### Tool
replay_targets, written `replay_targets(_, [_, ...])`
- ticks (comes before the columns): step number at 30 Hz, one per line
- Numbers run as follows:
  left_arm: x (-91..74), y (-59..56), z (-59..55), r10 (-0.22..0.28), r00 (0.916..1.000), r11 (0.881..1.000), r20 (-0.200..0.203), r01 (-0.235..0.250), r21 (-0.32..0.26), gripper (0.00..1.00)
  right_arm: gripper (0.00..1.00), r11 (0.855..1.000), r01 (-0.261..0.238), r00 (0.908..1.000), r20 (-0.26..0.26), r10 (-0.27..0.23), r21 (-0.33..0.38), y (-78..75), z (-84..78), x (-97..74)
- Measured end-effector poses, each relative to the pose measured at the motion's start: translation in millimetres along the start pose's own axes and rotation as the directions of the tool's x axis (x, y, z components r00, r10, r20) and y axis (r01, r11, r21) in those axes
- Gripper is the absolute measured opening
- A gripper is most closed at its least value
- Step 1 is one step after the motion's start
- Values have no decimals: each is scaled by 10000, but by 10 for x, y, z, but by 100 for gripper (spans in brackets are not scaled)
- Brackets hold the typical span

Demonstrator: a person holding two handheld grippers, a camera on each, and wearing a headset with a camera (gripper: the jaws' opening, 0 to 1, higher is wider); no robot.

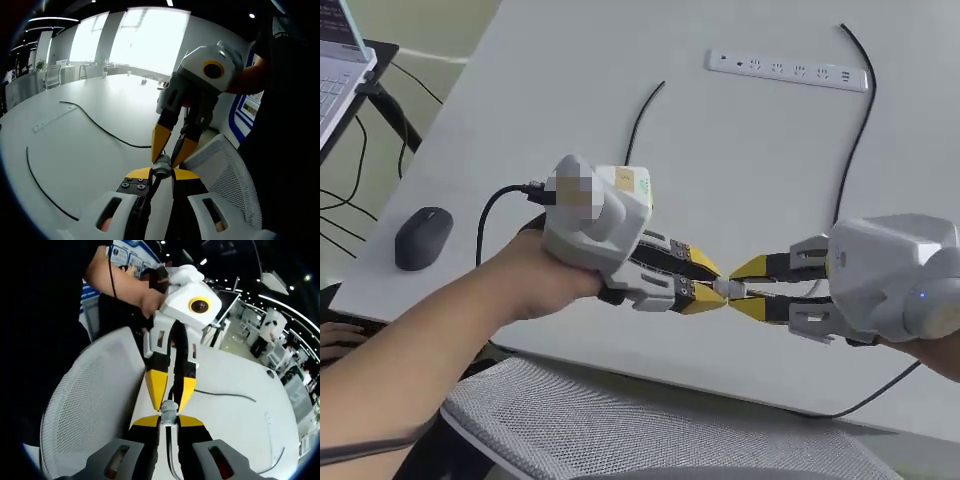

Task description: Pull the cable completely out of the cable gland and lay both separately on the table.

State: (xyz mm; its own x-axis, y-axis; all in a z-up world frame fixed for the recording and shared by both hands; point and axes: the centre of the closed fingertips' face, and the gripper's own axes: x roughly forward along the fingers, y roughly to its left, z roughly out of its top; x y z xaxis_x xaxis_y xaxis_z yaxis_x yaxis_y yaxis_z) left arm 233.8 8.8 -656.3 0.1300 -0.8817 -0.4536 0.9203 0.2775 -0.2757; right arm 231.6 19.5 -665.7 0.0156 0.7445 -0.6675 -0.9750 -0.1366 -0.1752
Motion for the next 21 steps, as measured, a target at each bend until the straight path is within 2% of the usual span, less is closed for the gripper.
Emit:
replay_targets(7, [-2, 4, -15, 28, 10000, 10000, -35, -28, -93, 15, 8, 9996, 85, 10000, 35, -86, 269, 10, 6, -2])
replay_targets(16, [-9, 7, 4, 71, 10000, 9999, 1, -71, 96, 15, 10, 9980, 277, 9995, 114, -284, 571, -11, 13, -23])
replay_targets(19, [-20, 12, 12, 112, 9999, 9998, -3, -112, 164, 15, 11, 9950, 496, 9982, 303, -524, 871, -44, 40, -59])
replay_targets(21, [-39, 22, 45, 211, 9997, 9993, 124, -215, 305, 15, 13, 9896, 557, 9968, 502, -628, 1330, -46, 66, -80])
